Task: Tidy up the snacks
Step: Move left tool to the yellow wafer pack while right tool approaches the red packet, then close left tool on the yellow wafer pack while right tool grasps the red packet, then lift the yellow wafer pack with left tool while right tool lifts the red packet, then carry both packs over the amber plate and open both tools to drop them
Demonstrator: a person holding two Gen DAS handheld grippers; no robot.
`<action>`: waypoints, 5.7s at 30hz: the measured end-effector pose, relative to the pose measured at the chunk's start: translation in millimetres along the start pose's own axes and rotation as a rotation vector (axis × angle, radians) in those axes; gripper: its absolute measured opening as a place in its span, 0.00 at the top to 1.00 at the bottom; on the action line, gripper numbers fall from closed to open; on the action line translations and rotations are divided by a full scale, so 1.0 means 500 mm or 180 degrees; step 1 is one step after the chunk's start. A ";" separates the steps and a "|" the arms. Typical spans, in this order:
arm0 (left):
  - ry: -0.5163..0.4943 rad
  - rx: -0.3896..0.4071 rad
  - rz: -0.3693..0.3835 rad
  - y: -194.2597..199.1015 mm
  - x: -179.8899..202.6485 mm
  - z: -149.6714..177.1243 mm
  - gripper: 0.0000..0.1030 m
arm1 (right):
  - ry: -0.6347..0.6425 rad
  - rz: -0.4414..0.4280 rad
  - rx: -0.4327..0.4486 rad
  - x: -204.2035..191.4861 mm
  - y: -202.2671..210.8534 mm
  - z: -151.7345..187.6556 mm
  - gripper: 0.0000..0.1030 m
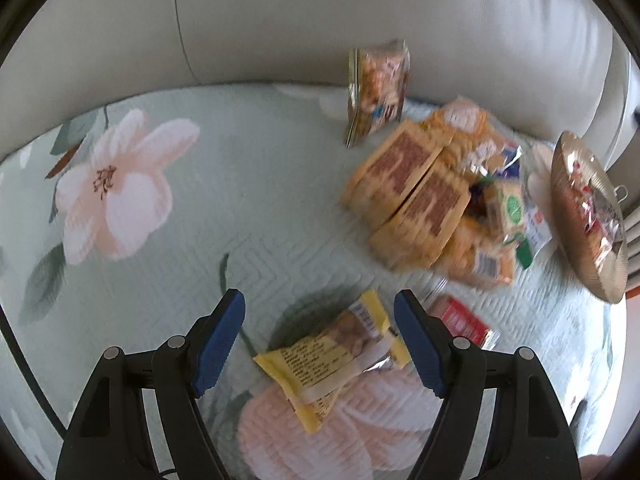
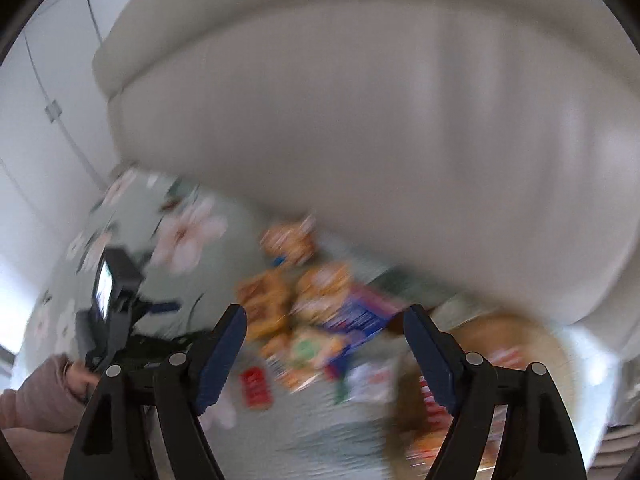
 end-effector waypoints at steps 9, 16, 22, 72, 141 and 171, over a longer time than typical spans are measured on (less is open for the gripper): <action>0.0141 -0.0177 0.0316 -0.039 -0.004 0.077 0.26 | 0.0044 -0.0382 -0.0835 -0.126 -0.243 0.257 0.23; -0.0095 -0.0224 0.0367 -0.057 0.010 0.112 0.26 | 0.0247 -0.0298 -0.1109 -0.135 -0.304 0.363 0.29; -0.0291 -0.0178 0.0306 -0.057 0.028 0.123 0.26 | 0.0229 -0.0306 -0.1058 -0.129 -0.308 0.362 0.29; -0.0529 -0.0026 0.0067 -0.042 0.061 0.121 0.60 | 0.0557 0.0147 -0.0892 -0.133 -0.266 0.371 0.58; -0.0231 -0.0024 0.0176 -0.060 0.038 0.076 0.64 | -0.0022 -0.0248 -0.0761 -0.107 -0.225 0.340 0.59; -0.0361 0.0472 0.0224 0.053 0.196 -0.174 0.65 | -0.0758 0.0009 0.0337 0.102 -0.008 0.132 0.60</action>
Point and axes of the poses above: each gripper's, at about its wrist camera, not at the fingertips, and y roughly against the way its jaws point, x to its right, z to its underside, the point moved 9 cm from there along -y, roughly the way its jaws point, and after that the axes turned 10 degrees about x, right-handed, at the moved point
